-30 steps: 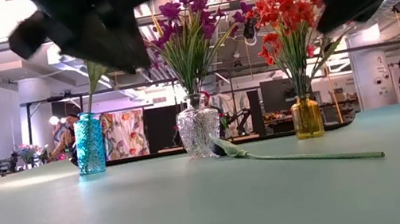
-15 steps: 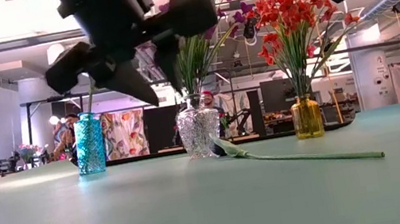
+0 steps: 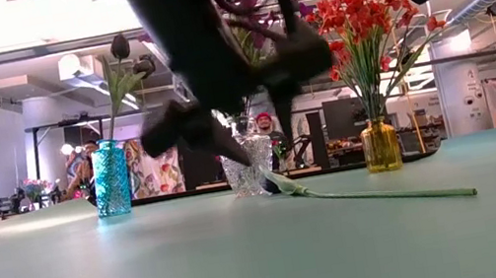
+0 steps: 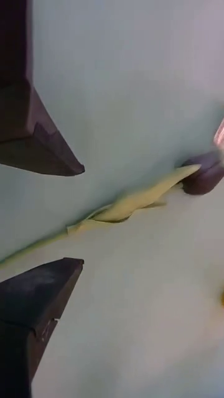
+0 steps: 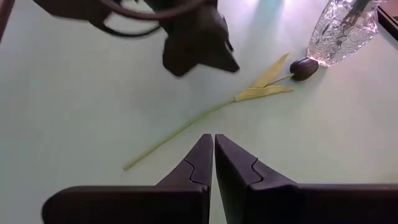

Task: Sort flowers into vase by color
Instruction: Put the black flower into the blue flower vase

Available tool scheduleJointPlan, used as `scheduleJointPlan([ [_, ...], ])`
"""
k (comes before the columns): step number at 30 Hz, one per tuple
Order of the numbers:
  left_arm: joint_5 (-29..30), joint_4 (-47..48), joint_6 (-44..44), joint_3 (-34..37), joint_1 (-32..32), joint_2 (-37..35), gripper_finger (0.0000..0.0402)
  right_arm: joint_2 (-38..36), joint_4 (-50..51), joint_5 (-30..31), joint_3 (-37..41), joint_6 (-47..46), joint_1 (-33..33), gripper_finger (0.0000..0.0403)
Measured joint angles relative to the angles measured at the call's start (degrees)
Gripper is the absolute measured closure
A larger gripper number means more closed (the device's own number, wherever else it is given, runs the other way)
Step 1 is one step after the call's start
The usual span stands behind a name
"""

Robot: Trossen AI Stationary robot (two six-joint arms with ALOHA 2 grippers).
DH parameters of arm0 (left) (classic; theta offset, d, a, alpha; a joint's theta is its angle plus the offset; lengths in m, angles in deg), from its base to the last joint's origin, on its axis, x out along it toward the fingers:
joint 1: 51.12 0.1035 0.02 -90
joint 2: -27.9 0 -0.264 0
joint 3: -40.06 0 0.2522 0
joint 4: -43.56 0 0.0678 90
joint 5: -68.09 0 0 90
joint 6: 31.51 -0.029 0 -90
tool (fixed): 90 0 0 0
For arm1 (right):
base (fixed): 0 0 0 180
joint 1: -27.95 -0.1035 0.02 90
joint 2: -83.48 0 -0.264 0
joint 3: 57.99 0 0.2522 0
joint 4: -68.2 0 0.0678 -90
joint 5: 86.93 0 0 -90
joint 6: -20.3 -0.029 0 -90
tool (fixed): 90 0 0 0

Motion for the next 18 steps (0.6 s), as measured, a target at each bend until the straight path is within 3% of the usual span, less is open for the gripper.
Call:
scheduleJointPlan([
  [10,0.04,-3.84,-4.61,-3.20,2.54,4.97,0.0191,0.02,-0.02,0.02,0.13,-0.04,0.00,0.0392],
  [18,0.13,-4.42,-9.12,-9.82,3.32,10.16,0.0191,0.02,-0.26,0.15,0.13,-0.13,0.00,0.0392],
])
